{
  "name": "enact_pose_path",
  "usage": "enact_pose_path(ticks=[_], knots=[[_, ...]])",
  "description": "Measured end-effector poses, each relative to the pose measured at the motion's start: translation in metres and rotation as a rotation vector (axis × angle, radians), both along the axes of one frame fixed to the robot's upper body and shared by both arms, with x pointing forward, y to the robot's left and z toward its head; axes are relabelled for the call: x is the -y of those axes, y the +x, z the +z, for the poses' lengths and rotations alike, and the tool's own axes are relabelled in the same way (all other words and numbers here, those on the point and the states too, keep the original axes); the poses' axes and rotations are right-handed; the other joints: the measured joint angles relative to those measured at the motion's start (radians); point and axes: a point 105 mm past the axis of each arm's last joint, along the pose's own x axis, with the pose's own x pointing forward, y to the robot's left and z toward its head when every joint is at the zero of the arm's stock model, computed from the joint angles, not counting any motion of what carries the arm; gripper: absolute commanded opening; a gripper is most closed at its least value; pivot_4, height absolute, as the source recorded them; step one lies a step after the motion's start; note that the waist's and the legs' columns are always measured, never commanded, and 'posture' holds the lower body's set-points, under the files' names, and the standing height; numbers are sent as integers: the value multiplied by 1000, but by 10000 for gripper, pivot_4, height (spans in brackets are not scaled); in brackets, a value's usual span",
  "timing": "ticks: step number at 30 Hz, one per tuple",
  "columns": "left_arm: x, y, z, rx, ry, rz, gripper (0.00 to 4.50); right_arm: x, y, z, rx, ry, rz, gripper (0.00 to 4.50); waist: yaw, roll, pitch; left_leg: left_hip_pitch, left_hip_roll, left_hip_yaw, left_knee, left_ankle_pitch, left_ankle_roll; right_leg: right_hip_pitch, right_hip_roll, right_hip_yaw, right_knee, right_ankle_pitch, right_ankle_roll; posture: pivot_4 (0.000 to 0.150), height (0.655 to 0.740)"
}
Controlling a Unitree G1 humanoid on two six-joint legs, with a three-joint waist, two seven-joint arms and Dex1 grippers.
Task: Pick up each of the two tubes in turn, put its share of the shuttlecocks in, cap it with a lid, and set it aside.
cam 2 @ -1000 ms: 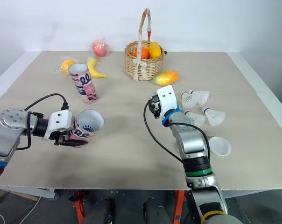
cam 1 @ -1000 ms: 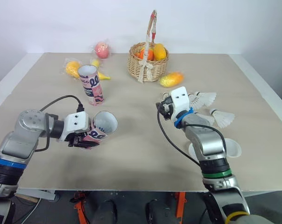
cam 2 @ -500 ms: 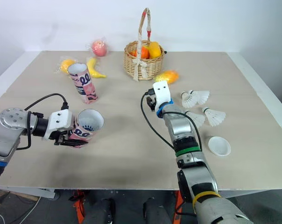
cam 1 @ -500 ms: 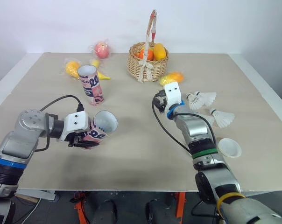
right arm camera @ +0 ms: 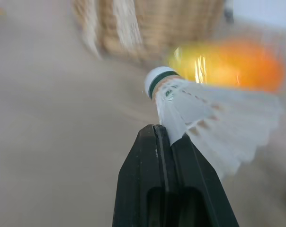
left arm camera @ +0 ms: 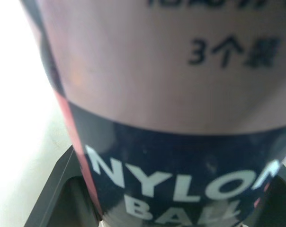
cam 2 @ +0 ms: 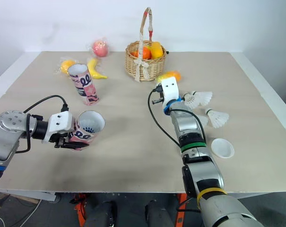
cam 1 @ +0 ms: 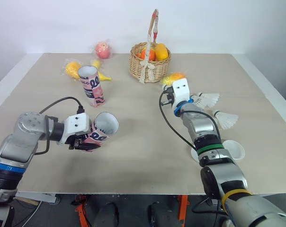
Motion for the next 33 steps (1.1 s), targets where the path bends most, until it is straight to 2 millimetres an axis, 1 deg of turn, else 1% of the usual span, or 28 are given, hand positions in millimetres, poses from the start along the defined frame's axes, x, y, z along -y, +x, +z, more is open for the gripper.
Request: enact_pose_path(ticks=[2,3,4,5,6,7,9,11,13,16,19,23,27,29,31,32,33], knots=[[0,0,0,-1,-2,-2,28665,-14,-16,27,140,-63,149,512,1,1,0,0,0,0,0,0,1,0,0,0,0,0,1,1500,7400],[1,0,0,-1,-2,-4,28665,-21,-27,37,195,-98,227,512,1,1,0,0,0,0,0,-1,1,0,0,0,0,-1,1,1500,7400],[2,0,0,1,-3,-8,28665,-33,-51,50,300,-181,382,512,4,1,0,-1,0,-1,0,-1,1,0,-1,-1,-1,-1,1,1500,7400],[2,0,0,-1,-3,-11,28665,-49,-85,55,389,-304,585,512,5,1,0,-1,0,-1,0,-2,1,1,-1,-1,-1,-1,1,1500,7400],[2,0,0,-1,-2,-12,28665,-52,-92,54,398,-332,630,512,4,1,0,0,0,-1,0,-2,1,1,-1,-1,-1,-2,1,1500,7400],[2,0,0,1,-1,-14,28665,-56,-109,50,410,-417,728,512,4,1,0,-1,0,-1,1,-2,1,1,-1,-1,-1,-2,1,1500,7400],[2,1,0,-1,1,-11,28665,-59,-135,31,378,-614,909,512,4,1,1,0,0,-1,2,-2,1,2,-1,-1,-1,-1,1,1500,7400],[1,1,-1,-4,3,-7,28665,-57,-140,29,364,-664,948,512,4,1,1,0,0,0,2,-1,1,1,-1,-1,-1,-1,1,1500,7400],[0,2,-2,-9,6,-3,28665,-60,-147,34,383,-702,993,512,4,1,1,2,1,1,2,-1,1,2,0,-2,-1,-1,2,1500,7400],[0,2,-2,-8,10,-3,28665,-74,-162,48,464,-743,1070,512,4,1,1,2,3,0,2,0,1,2,1,-2,0,-1,1,1500,7400],[1,3,-1,-4,8,-8,28665,-88,-174,48,506,-763,1150,512,5,1,1,2,2,-1,2,0,1,2,1,-3,0,-1,0,1500,7400],[2,3,0,-3,6,-12,28665,-96,-175,44,516,-783,1195,512,5,1,1,1,1,0,2,0,1,2,-1,-2,0,-1,-1,1500,7400],[2,3,0,-5,8,-10,28665,-104,-168,36,503,-834,1223,512,5,1,1,2,1,0,2,0,1,2,0,-2,0,0,-2,1500,7400],[1,3,-1,-6,8,-8,28665,-111,-160,31,489,-859,1225,512,4,1,1,2,2,0,2,0,1,2,0,-3,0,0,-3,1500,7400],[2,3,0,-6,7,-9,28665,-114,-157,27,477,-862,1230,6999,5,1,1,2,2,-1,2,0,1,2,0,-3,0,0,-2,1500,7400],[2,2,0,-6,5,-10,28665,-115,-156,27,464,-853,1233,9091,5,1,1,2,2,-1,2,0,1,2,0,-3,0,-1,-2,1500,7400],[2,2,0,-7,5,-10,28665,-115,-156,27,449,-844,1240,14147,5,1,1,2,1,-1,2,0,1,2,-1,-3,0,-1,-2,1500,7400]])
